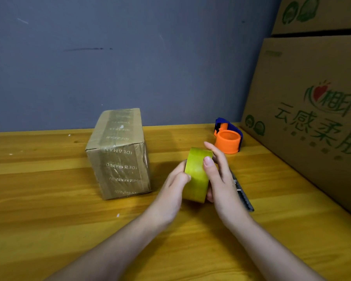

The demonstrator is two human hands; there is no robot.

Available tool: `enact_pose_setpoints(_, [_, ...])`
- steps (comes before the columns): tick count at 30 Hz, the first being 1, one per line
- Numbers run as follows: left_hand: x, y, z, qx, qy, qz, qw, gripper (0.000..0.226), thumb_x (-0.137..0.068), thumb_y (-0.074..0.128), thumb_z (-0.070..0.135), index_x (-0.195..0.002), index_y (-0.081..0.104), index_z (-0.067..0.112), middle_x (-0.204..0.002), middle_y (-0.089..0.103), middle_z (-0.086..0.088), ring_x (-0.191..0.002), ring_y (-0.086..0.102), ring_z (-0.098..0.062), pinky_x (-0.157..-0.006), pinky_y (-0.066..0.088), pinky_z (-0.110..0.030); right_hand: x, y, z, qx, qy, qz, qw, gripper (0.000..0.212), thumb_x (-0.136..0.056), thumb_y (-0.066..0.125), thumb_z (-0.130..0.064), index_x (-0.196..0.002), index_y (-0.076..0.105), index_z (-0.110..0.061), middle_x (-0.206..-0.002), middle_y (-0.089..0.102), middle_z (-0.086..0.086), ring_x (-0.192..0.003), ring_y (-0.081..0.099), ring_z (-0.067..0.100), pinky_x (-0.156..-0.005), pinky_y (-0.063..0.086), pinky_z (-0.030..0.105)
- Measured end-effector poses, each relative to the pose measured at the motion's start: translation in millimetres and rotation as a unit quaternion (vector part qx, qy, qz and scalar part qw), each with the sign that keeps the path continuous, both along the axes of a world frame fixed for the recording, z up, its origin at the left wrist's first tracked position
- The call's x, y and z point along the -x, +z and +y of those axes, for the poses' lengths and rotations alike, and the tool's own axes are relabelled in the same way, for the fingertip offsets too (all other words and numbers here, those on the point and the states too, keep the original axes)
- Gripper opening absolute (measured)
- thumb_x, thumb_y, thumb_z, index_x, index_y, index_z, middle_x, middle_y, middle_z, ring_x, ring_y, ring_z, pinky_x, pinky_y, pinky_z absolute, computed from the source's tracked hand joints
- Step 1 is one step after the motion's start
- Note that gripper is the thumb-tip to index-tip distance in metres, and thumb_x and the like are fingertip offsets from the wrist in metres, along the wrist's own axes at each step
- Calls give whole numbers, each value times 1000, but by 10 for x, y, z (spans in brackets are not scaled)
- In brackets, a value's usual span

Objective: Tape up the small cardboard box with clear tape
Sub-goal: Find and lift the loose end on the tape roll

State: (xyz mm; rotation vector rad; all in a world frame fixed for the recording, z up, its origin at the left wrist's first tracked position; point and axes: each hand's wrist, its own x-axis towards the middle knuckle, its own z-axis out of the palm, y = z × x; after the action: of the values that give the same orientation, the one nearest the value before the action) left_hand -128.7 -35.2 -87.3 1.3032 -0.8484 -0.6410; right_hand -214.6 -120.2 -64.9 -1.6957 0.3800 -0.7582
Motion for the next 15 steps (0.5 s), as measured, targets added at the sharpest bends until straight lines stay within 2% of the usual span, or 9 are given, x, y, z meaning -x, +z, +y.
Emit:
enact_pose_setpoints(2, [-18,-45,-18,-15,5,3,1000,56,-73,43,43,-128,52,35,-128,61,-2,-122,53,-34,-105,35,-63,11,31,17,-50,16,-4,999,47,-80,48,-70,-122,48,-51,-119,57,0,-90,58,17,-65,49,30])
enact_pose_setpoints(4, [-18,-50,-30,-22,10,11,1000,57,-72,45,43,-128,52,34,-128,61,-3,-122,53,-35,-105,35,-63,31,62,30,-81,21,-13,996,49,-78,46,-62,-123,50,-43,-100,61,-2,-73,56,18,-59,44,34])
enact_pose_setpoints(6, [-14,-59,-42,-20,12,25,999,56,-72,45,43,-127,53,33,-127,62,-4,-121,54,-35,-104,36,-62,38,75,44,-64,14,-10,998,53,-75,43,-60,-124,49,-40,-86,59,1,-50,51,12,-45,41,26])
enact_pose_setpoints(8, [-28,-80,-50,-19,18,36,999,52,-77,45,41,-127,54,31,-126,62,-6,-118,55,-37,-102,38,-63,24,62,55,-49,9,-6,999,54,-75,42,-61,-124,48,-39,-92,60,6,-37,45,9,-34,36,22])
enact_pose_setpoints(11, [-56,-108,-49,-30,30,46,998,45,-84,43,43,-125,55,30,-125,62,-8,-117,56,-37,-100,40,-63,5,28,61,-41,8,-2,999,48,-80,45,-61,-124,46,-41,-112,56,10,-38,49,9,-34,39,22])
enact_pose_setpoints(15, [-65,-115,-51,-30,37,52,998,46,-82,42,44,-123,58,30,-124,63,-7,-117,56,-36,-101,41,-61,-9,-2,49,-32,-4,0,999,46,-82,45,-63,-123,46,-44,-116,54,12,-38,50,8,-34,39,22])
